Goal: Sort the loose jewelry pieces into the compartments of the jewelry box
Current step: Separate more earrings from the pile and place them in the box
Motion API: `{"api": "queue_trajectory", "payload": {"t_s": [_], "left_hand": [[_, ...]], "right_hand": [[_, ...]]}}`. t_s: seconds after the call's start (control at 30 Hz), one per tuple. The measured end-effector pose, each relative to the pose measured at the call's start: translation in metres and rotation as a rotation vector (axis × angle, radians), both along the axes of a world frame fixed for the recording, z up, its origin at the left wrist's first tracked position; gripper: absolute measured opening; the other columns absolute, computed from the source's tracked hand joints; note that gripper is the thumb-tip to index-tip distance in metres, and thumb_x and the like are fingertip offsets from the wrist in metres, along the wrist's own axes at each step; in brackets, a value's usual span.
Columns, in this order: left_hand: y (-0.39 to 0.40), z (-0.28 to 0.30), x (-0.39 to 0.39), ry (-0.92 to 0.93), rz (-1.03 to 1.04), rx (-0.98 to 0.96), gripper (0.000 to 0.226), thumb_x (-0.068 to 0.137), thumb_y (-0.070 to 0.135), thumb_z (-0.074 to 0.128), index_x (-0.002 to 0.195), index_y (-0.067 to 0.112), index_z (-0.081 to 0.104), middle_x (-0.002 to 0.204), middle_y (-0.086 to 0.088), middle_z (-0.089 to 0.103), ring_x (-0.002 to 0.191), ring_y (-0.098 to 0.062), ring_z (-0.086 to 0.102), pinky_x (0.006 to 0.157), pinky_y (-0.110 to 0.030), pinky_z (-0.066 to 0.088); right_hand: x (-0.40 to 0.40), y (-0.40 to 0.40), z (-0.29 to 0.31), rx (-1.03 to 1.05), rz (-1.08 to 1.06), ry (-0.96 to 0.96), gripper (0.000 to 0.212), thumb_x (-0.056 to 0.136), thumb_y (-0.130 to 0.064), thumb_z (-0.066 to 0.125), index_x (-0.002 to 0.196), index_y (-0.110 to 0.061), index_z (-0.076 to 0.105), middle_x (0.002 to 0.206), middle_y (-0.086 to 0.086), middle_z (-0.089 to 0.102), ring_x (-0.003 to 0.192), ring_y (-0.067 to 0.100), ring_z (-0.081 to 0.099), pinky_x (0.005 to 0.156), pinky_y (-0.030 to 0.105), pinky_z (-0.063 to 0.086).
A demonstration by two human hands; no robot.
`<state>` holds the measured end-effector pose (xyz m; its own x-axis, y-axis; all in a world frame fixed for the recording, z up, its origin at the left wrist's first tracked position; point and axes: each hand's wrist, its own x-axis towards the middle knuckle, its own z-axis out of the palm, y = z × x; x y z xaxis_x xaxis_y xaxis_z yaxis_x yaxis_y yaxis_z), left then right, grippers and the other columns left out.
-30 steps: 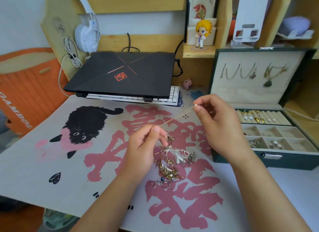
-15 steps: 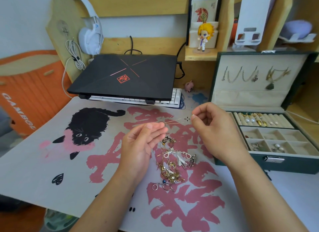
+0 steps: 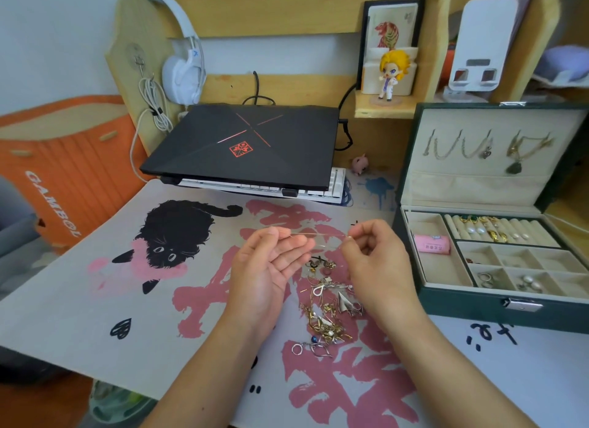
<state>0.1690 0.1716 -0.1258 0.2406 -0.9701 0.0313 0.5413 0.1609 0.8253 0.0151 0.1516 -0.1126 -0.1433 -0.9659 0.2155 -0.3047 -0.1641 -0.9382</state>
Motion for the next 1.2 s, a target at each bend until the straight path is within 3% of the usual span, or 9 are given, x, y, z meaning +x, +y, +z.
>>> {"api": "queue_trajectory", "payload": {"t_s": [0.13,0.23,0.33,0.43,0.7,0.83,0.93,1.03,1.2], "left_hand": [[0.001,0.002,0.0,0.057,-0.011,-0.026,0.019,0.101,0.018,0.053,0.095,0.006,0.067,0.085,-0.015,0.075,0.091,-0.032,0.077,0.081,-0.037,0.062],[0.001,0.006,0.0,0.121,-0.066,-0.038,0.018,0.09,0.023,0.059,0.094,0.01,0.071,0.081,-0.01,0.071,0.08,-0.025,0.073,0.076,-0.033,0.061],[-0.002,0.017,0.0,0.112,-0.117,-0.043,0.018,0.088,0.021,0.062,0.093,0.011,0.075,0.08,-0.007,0.068,0.072,-0.017,0.067,0.07,-0.028,0.059],[-0.008,0.037,0.0,-0.041,-0.151,-0.057,0.016,0.093,0.016,0.062,0.097,0.008,0.075,0.081,-0.006,0.07,0.072,-0.015,0.066,0.071,-0.027,0.057],[-0.021,0.096,-0.014,-0.723,-0.283,-0.092,0.014,0.098,0.01,0.065,0.106,0.007,0.077,0.091,-0.011,0.079,0.073,-0.021,0.069,0.081,-0.039,0.06],[-0.025,0.118,-0.026,-0.856,-0.365,-0.09,0.011,0.097,0.009,0.069,0.101,0.009,0.079,0.086,-0.011,0.078,0.067,-0.019,0.066,0.081,-0.04,0.059],[-0.027,0.135,-0.033,-0.979,-0.427,-0.107,0.012,0.097,0.012,0.069,0.102,0.009,0.08,0.084,-0.01,0.076,0.068,-0.02,0.065,0.078,-0.037,0.059],[-0.029,0.151,-0.045,-1.039,-0.448,-0.128,0.012,0.096,0.012,0.07,0.101,0.009,0.08,0.077,-0.008,0.073,0.065,-0.018,0.063,0.075,-0.033,0.058],[-0.031,0.166,-0.068,-1.055,-0.473,-0.173,0.011,0.095,0.006,0.071,0.1,0.007,0.08,0.078,-0.012,0.076,0.065,-0.015,0.065,0.074,-0.032,0.058]], "right_hand": [[0.004,0.003,0.0,0.059,0.039,0.001,0.007,0.091,-0.01,0.061,0.09,-0.017,0.061,0.072,-0.001,0.062,0.05,0.0,0.056,0.052,0.019,0.043],[0.006,0.005,-0.001,0.135,0.088,-0.047,0.006,0.093,-0.01,0.06,0.094,-0.015,0.061,0.081,0.015,0.068,0.057,0.009,0.06,0.054,0.025,0.049],[0.009,0.008,-0.001,0.215,0.144,-0.159,0.006,0.093,-0.006,0.06,0.097,-0.011,0.061,0.086,0.021,0.07,0.06,0.016,0.062,0.064,0.044,0.057],[0.009,0.01,0.0,0.265,0.174,-0.295,0.008,0.092,-0.004,0.059,0.098,-0.009,0.062,0.078,0.015,0.068,0.065,0.019,0.064,0.078,0.056,0.056],[0.001,0.012,0.01,0.322,0.245,-0.575,0.008,0.094,0.0,0.058,0.099,-0.006,0.059,0.088,0.016,0.064,0.072,0.022,0.063,0.085,0.051,0.058],[-0.024,0.016,0.032,0.176,0.3,-0.413,0.029,0.095,-0.003,0.056,0.116,-0.021,0.065,0.114,-0.002,0.073,0.104,0.014,0.071,0.097,0.045,0.055],[-0.057,0.013,0.065,0.109,0.485,-0.444,0.039,0.096,0.004,0.052,0.127,-0.015,0.064,0.118,0.007,0.073,0.114,0.02,0.068,0.101,0.038,0.05],[-0.084,0.008,0.095,0.124,0.612,-0.313,0.028,0.096,-0.001,0.058,0.123,-0.006,0.066,0.113,0.014,0.075,0.109,0.027,0.071,0.099,0.035,0.053],[-0.107,-0.006,0.117,0.071,0.495,-0.105,0.017,0.092,-0.001,0.065,0.107,0.003,0.07,0.096,0.019,0.077,0.09,0.027,0.075,0.086,0.032,0.06]]}}
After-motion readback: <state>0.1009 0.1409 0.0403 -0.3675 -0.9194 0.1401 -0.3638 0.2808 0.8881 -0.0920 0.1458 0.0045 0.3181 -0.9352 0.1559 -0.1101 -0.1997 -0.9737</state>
